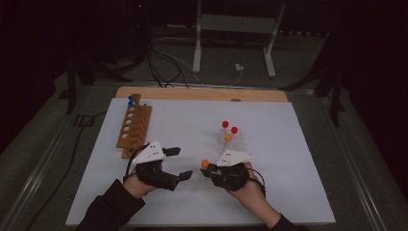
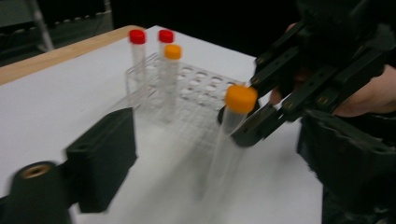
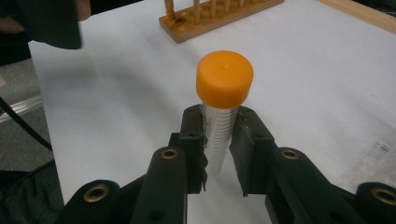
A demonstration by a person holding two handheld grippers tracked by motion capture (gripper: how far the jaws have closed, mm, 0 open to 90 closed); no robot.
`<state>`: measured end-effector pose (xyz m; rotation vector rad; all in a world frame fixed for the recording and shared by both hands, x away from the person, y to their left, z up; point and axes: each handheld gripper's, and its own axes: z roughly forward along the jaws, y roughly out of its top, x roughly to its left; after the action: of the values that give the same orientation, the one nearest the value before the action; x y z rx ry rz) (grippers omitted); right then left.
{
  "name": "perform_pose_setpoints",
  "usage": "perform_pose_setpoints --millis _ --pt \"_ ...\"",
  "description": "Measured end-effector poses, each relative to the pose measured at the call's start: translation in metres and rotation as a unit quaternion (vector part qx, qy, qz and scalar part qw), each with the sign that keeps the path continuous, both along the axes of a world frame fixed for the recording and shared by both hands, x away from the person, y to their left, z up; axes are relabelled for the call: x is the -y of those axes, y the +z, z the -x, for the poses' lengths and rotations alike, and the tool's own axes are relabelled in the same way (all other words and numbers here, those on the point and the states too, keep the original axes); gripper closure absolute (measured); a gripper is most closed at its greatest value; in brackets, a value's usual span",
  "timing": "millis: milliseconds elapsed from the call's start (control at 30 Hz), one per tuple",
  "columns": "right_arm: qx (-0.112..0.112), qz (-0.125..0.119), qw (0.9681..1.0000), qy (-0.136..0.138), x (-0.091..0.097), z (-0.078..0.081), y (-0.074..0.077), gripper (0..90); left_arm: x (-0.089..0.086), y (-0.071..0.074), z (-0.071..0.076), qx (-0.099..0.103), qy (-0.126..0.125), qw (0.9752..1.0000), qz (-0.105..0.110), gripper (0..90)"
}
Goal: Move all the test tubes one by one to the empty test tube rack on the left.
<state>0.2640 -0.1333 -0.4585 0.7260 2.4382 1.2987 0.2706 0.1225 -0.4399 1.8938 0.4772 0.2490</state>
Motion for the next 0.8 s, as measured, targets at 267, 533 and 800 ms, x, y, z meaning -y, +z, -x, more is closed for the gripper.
perform_pose_setpoints --millis 267,533,800 --pt "-0.003 -0.002 1.0 0.004 -0.001 0.001 0.0 74.8 0.017 -0.001 -0.001 0.011 -0.011 0.9998 -0.008 36.4" --pt "-0.005 -0.002 0.9999 0.009 -0.003 0.002 -0.001 74.8 0.03 -0.003 -0.002 0.016 -0.029 0.9994 -0.011 52.8" --pt "-0.004 -0.002 0.9999 0.012 -0.003 0.003 0.0 74.7 0.038 -0.007 -0.005 0.016 -0.038 0.9989 -0.021 64.3"
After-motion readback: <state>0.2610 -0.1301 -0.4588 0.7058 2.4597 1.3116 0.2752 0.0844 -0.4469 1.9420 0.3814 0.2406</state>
